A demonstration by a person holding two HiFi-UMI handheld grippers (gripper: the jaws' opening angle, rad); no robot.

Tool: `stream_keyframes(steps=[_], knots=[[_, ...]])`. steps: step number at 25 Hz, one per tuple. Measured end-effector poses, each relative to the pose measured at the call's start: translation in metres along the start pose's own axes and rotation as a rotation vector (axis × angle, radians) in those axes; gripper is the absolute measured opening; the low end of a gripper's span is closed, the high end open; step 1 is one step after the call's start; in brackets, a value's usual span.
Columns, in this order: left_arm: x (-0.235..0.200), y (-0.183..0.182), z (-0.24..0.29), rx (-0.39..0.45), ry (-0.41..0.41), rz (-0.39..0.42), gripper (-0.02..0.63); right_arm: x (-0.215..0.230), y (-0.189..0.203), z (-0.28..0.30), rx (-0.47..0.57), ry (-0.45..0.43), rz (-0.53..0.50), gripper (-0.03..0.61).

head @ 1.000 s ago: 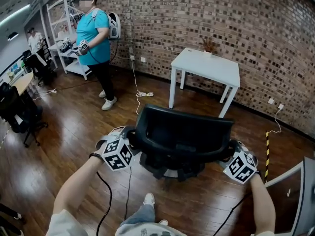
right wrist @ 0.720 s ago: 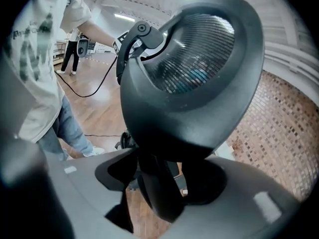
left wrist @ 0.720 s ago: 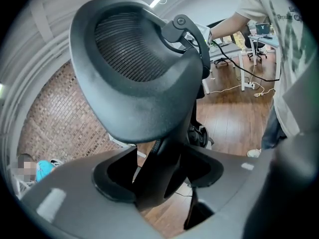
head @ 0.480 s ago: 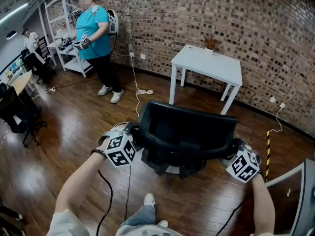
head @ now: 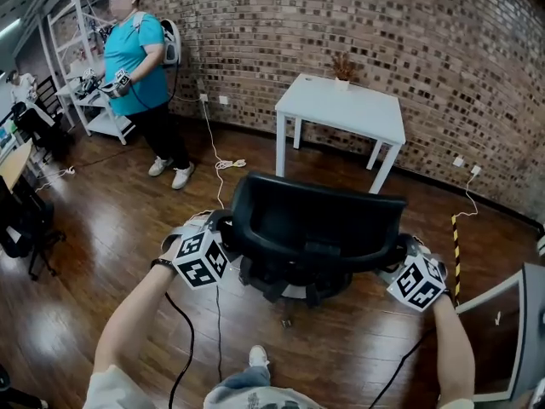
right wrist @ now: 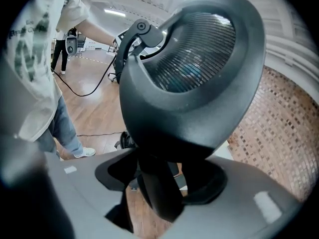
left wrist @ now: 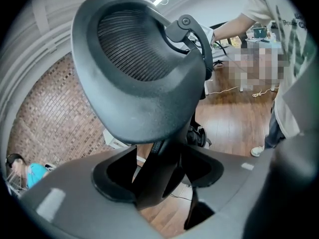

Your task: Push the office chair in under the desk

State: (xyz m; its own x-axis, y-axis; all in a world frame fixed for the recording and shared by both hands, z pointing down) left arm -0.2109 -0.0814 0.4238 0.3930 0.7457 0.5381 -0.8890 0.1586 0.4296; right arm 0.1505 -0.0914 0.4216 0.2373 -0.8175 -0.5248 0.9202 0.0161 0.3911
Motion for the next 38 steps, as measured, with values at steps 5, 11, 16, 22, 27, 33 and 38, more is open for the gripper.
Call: stream_keyframes(steps=[5,11,16,22,27,33,38], knots=[[-0.034,0.005,0.025,0.013,0.012,0.016,0.304,0.014,-0.012,0.018,-0.028,0.011,0.033,0.276],[-0.072,-0.003,0.054,0.024,0.043,0.050,0.304,0.036,-0.015,0.035,-0.061,0.059,0.063,0.276],[-0.098,-0.004,0.079,0.031,0.058,0.067,0.302,0.054,-0.018,0.058,-0.085,0.102,0.086,0.282],[-0.124,-0.021,0.105,0.036,0.056,0.073,0.299,0.088,-0.010,0.076,-0.111,0.117,0.084,0.282],[-0.142,-0.038,0.129,0.038,0.048,0.070,0.299,0.120,0.002,0.094,-0.117,0.133,0.079,0.284],[-0.167,-0.054,0.159,0.026,0.057,0.069,0.299,0.153,0.013,0.114,-0.106,0.149,0.063,0.281],[-0.190,-0.066,0.185,0.015,0.055,0.059,0.300,0.185,0.021,0.135,-0.095,0.156,0.044,0.276]])
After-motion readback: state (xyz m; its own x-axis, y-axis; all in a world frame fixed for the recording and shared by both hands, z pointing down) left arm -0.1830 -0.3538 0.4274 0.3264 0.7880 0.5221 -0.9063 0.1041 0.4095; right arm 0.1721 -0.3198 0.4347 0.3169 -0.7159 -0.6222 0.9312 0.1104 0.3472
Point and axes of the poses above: the fingertips, and each gripper's own axes: z forward along the fingers, x to its right, y out of its underside, the point moved 8 cm from there along -z, backward along the fingers, and after that the axes turned 10 degrees about -x, right-handed, at the moved point
